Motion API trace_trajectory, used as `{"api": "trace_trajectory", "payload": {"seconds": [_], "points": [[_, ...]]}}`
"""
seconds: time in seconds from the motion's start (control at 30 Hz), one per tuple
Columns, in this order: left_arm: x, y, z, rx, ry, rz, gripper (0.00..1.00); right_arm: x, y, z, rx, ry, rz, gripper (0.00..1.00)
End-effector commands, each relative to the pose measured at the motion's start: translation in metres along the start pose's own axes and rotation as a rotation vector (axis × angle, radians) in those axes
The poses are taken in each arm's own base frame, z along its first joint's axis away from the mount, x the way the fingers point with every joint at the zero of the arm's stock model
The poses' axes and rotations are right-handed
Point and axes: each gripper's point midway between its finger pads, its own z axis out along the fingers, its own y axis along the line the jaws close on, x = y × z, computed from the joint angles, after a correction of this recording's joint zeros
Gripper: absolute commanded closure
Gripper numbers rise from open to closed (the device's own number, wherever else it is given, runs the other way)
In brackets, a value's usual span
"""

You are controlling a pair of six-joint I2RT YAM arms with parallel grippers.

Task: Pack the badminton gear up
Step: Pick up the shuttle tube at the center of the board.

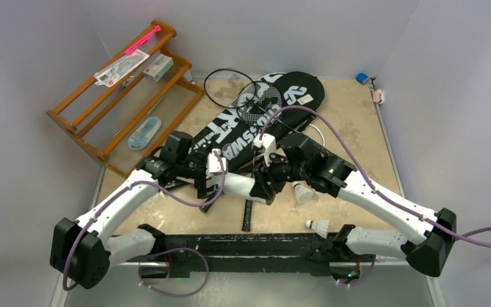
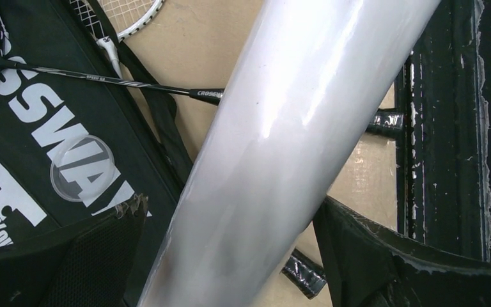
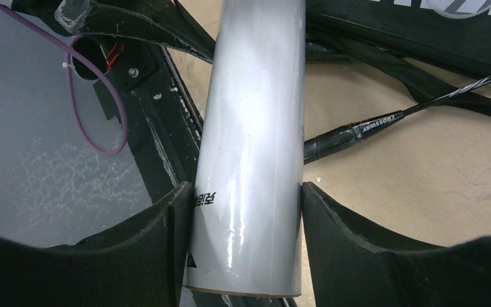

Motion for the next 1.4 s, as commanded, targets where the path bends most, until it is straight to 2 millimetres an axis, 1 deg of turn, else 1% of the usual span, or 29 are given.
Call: {"api": "trace_trajectory", "payload": {"seconds": [0.0, 0.1, 0.2, 0.23, 0.33, 0.4, 0.47, 0.5, 0.53, 0.6, 0.67, 0.73, 0.77, 0.83, 0.87, 0.9, 0.97, 1.03, 1.07, 1.1, 1.13, 1.23, 1.3, 1.37], "points": [[-0.021, -0.008, 0.000, 0.047, -0.089, 0.034, 0.01, -0.033, 0.020, -0.006, -0.082, -0.088, -0.036, 0.50], [-0.033, -0.018, -0.001, 0.087, -0.158, 0.061, 0.01, -0.039, 0.023, -0.005, -0.094, -0.105, -0.037, 0.50], [-0.026, -0.019, 0.000, 0.081, -0.133, 0.046, 0.10, -0.044, 0.023, -0.006, -0.091, -0.122, -0.032, 0.50], [-0.024, -0.019, 0.001, 0.086, -0.124, 0.043, 0.15, -0.045, 0.024, -0.007, -0.090, -0.128, -0.032, 0.49], [-0.025, -0.022, 0.000, 0.097, -0.128, 0.053, 0.20, -0.048, 0.021, -0.008, -0.069, -0.141, -0.028, 0.48], [-0.026, -0.021, -0.001, 0.082, -0.128, 0.062, 0.28, -0.050, 0.016, -0.009, -0.037, -0.152, -0.017, 0.44], [-0.028, -0.021, -0.004, 0.071, -0.133, 0.070, 0.42, -0.049, 0.013, -0.012, -0.011, -0.164, 0.007, 0.40], [-0.030, -0.021, -0.005, 0.071, -0.138, 0.072, 0.48, -0.047, 0.012, -0.013, 0.000, -0.170, 0.037, 0.36], [-0.032, -0.022, -0.006, 0.069, -0.142, 0.074, 0.51, -0.049, 0.008, -0.016, 0.028, -0.193, 0.050, 0.31], [-0.031, -0.021, -0.008, 0.053, -0.134, 0.068, 0.51, -0.049, -0.004, -0.023, 0.107, -0.232, 0.079, 0.21], [-0.028, -0.018, -0.009, 0.032, -0.119, 0.058, 0.52, -0.050, -0.016, -0.037, 0.196, -0.286, 0.107, 0.13], [-0.027, -0.015, -0.011, 0.006, -0.107, 0.049, 0.51, -0.047, -0.030, -0.053, 0.292, -0.337, 0.148, 0.09], [-0.027, -0.014, -0.012, -0.005, -0.103, 0.043, 0.50, -0.045, -0.038, -0.062, 0.350, -0.368, 0.175, 0.09], [-0.028, -0.015, -0.013, -0.008, -0.106, 0.036, 0.49, -0.040, -0.049, -0.084, 0.432, -0.436, 0.217, 0.08], [-0.029, -0.015, -0.014, -0.009, -0.110, 0.036, 0.48, -0.036, -0.056, -0.095, 0.478, -0.473, 0.242, 0.08], [-0.030, -0.014, -0.015, -0.012, -0.112, 0.036, 0.48, -0.030, -0.058, -0.103, 0.498, -0.496, 0.258, 0.08], [-0.033, -0.008, -0.017, -0.050, -0.110, 0.029, 0.48, -0.012, -0.075, -0.121, 0.604, -0.550, 0.353, 0.12], [-0.038, 0.002, -0.021, -0.106, -0.117, -0.004, 0.49, 0.011, -0.088, -0.131, 0.682, -0.579, 0.457, 0.22], [-0.038, 0.004, -0.023, -0.115, -0.118, -0.005, 0.50, 0.023, -0.092, -0.133, 0.702, -0.585, 0.499, 0.26], [-0.039, 0.005, -0.025, -0.124, -0.120, -0.002, 0.51, 0.038, -0.097, -0.130, 0.714, -0.582, 0.537, 0.28], [-0.041, 0.006, -0.027, -0.133, -0.124, 0.002, 0.52, 0.045, -0.098, -0.127, 0.713, -0.588, 0.577, 0.28], [-0.046, 0.010, -0.034, -0.164, -0.139, 0.018, 0.52, 0.084, -0.108, -0.104, 0.727, -0.554, 0.750, 0.28], [-0.048, 0.013, -0.038, -0.185, -0.149, 0.032, 0.52, 0.109, -0.116, -0.091, 0.760, -0.531, 0.872, 0.31], [-0.049, 0.013, -0.041, -0.194, -0.156, 0.042, 0.53, 0.123, -0.122, -0.081, 0.784, -0.518, 0.940, 0.31]]}}
